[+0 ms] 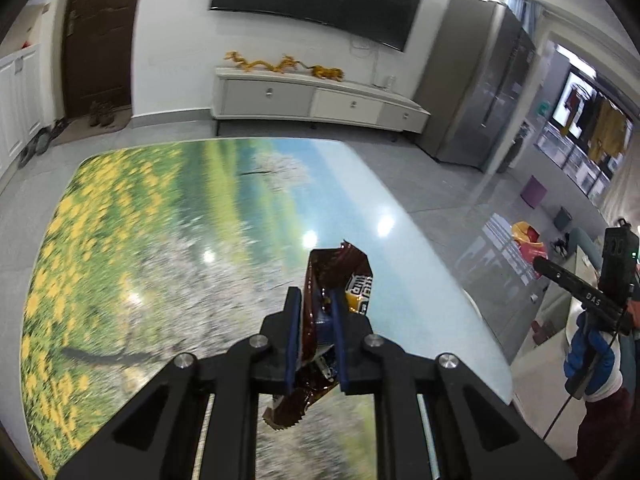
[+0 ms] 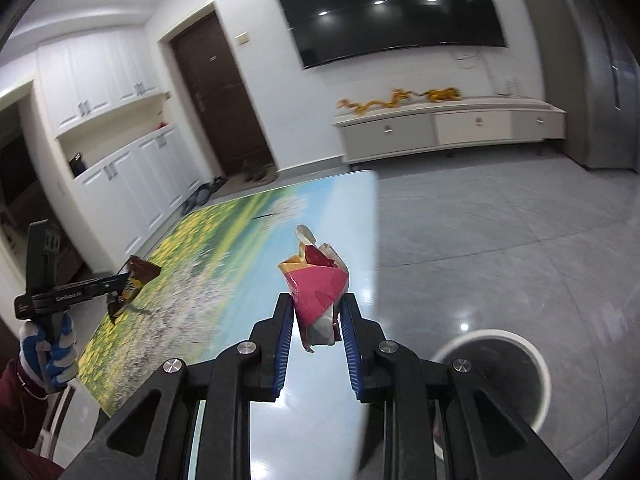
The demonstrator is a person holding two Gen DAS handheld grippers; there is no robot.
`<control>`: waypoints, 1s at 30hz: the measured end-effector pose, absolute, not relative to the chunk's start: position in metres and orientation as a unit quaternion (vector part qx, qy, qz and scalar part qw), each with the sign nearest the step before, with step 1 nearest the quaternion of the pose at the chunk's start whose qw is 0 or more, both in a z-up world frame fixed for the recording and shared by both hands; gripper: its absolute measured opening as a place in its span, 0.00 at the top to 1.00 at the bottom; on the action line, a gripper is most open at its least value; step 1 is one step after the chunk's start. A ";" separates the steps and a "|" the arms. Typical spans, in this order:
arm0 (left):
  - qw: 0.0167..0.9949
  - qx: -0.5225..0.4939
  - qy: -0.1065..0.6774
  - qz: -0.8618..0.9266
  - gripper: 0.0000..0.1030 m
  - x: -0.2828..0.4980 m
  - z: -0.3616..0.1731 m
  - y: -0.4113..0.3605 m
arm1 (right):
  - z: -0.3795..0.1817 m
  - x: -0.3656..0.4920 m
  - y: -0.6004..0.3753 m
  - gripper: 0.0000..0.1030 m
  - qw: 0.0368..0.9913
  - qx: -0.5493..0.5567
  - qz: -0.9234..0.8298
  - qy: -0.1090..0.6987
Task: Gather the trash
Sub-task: 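Carry the brown and pink wrappers with both tools over the trash bin, then open both tools to drop the brown and pink wrappers into the bin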
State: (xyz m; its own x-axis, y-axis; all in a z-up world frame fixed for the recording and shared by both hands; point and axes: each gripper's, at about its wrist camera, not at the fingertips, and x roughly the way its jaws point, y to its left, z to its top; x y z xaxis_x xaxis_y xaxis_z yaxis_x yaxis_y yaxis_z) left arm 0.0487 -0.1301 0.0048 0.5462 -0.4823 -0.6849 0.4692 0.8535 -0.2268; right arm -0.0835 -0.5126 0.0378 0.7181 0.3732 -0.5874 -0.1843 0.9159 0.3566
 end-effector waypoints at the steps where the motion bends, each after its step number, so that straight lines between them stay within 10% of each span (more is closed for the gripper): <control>1: 0.877 -0.004 0.392 -0.277 0.87 0.048 0.006 -0.140 | 0.035 -0.087 -0.522 0.78 0.917 0.144 0.143 0.343; 26: 0.780 0.054 0.450 -0.431 0.84 0.063 -0.040 -0.447 | -0.064 -0.090 -0.651 0.77 0.874 0.234 -0.012 0.426; 30: 0.756 0.037 0.474 -0.449 0.57 0.069 -0.054 -0.477 | -0.079 -0.079 -0.655 0.74 0.866 0.228 -0.031 0.444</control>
State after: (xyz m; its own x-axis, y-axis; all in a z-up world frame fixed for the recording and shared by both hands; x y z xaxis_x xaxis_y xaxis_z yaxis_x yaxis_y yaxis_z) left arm 0.0690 -0.4775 -0.0538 0.1472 -0.6436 -0.7511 0.7146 0.5942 -0.3691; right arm -0.0789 -0.6548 -0.0788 0.6036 0.1489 -0.7833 0.2554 0.8945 0.3669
